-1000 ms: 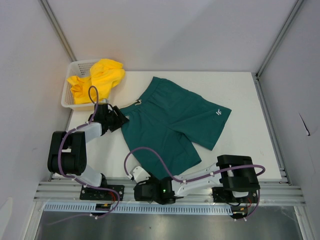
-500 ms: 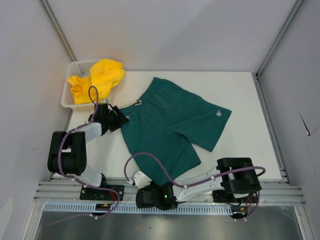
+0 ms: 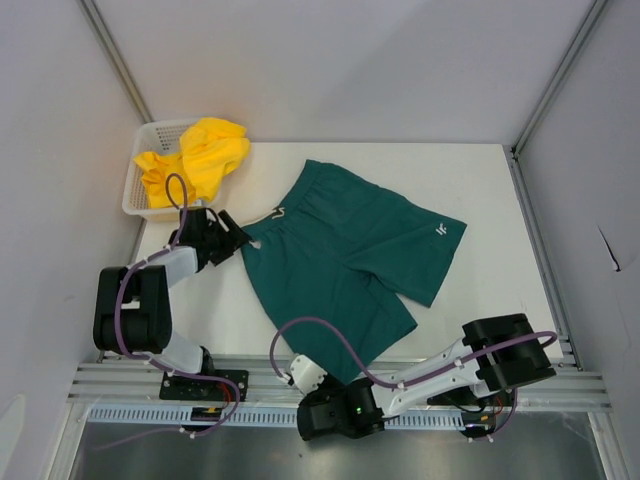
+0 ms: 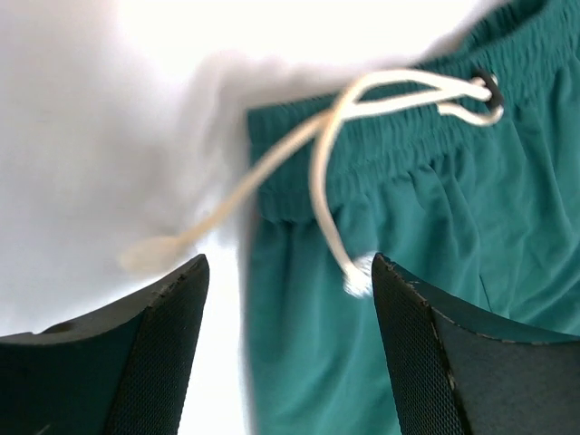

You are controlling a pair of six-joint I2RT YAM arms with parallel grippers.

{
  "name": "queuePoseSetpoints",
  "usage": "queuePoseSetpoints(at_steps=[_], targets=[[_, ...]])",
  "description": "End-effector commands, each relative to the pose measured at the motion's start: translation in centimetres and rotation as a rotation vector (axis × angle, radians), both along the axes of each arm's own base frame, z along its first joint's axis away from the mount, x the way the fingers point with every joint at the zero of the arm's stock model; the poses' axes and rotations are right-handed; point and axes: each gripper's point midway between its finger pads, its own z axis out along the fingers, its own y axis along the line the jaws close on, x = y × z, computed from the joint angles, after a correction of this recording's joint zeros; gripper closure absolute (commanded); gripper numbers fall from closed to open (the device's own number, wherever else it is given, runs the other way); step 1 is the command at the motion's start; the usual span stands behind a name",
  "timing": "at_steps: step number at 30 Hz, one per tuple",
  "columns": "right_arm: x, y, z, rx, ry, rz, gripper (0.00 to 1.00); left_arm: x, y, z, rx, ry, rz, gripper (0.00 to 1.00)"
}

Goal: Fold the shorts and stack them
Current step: Fold the shorts

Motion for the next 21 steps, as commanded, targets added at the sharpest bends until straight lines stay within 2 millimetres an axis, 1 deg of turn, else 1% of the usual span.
queuePoseSetpoints(at_steps=[1, 4, 5, 8, 21], targets=[[0.4, -0.5, 1.2, 0.048, -0.023, -0.051, 1.00, 0.2, 0.7, 0.9, -0.004, -0.036, 0.015, 0.25], [0.4, -0.6, 1.4, 0.063, -0.020, -0.051, 1.00, 0.3, 1.3, 0.9, -0.006, -0.043, 0.034, 0.27], [0.3, -0.5, 1.5, 0.069, -0.017, -0.049, 1.00, 0.0, 1.3, 0.6, -0.014, -0.041, 0.034, 0.31], [0.0, -0.5, 1.7, 0.089, -0.009, -0.041, 1.00, 0.2, 1.2, 0.7, -0.045, -0.060, 0.030, 0.36], [-1.3, -0.5, 1.7, 0.099, 0.002, 0.008, 1.00, 2.1, 0.2, -0.8, -0.139, -0.072, 0.025, 0.42]])
